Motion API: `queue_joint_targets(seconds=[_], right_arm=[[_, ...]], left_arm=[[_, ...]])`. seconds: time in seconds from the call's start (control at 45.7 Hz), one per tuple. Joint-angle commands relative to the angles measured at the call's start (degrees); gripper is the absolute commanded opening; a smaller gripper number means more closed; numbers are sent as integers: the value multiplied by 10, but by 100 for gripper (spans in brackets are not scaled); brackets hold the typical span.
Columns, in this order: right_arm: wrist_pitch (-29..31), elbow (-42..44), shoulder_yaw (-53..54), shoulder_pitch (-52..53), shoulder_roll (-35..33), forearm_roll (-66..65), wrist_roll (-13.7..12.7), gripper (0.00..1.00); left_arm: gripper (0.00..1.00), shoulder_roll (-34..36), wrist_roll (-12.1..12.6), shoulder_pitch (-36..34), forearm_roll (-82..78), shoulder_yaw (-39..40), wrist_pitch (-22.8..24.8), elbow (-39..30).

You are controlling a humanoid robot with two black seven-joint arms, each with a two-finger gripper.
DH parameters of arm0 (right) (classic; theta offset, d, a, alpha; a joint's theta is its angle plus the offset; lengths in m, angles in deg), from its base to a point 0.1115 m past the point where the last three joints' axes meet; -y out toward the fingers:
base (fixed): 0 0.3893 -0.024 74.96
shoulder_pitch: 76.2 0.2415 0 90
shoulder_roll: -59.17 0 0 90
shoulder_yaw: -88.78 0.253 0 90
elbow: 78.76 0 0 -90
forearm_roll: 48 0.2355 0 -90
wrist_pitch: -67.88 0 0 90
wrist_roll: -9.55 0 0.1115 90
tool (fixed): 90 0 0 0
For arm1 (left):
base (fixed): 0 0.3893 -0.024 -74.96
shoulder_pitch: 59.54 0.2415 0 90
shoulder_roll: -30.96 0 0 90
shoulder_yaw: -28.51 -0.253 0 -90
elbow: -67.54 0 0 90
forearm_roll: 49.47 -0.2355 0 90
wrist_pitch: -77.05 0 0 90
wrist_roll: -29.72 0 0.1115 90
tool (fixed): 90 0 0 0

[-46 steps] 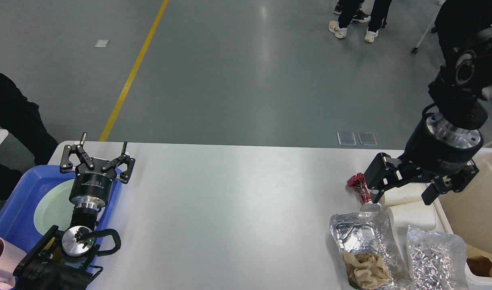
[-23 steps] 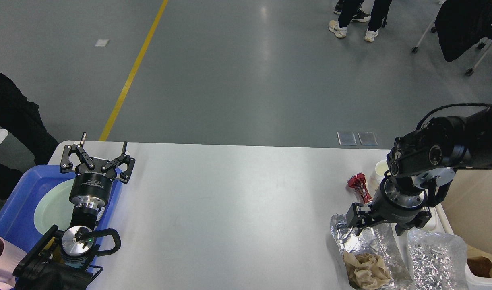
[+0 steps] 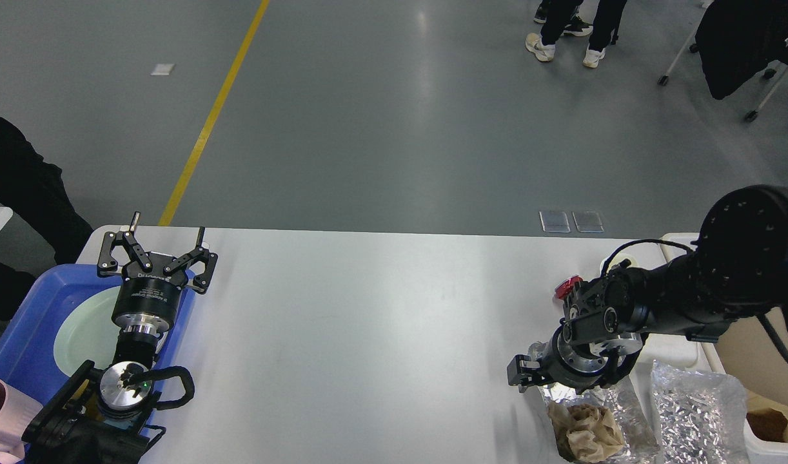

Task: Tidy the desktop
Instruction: 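Lower the right gripper onto the foil snack bag and grasp it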

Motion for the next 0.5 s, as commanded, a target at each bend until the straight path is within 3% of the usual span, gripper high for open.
queue_joint_targets(seconds=[0.0, 0.197, 0.416, 0.481], right_arm=[[-3, 41, -1, -41, 13, -1, 0, 94], [-21, 54, 1, -48, 15, -1, 0, 89], [-22, 53, 1, -56, 19, -18, 1, 36], [-22, 54, 1, -59, 19, -19, 1, 30]], left_arm=[[96, 1, 0, 0, 0, 0, 0, 0], [96, 0, 0, 0, 0, 0, 0, 0], [96, 1, 0, 0, 0, 0, 0, 0], [96, 0, 0, 0, 0, 0, 0, 0]])
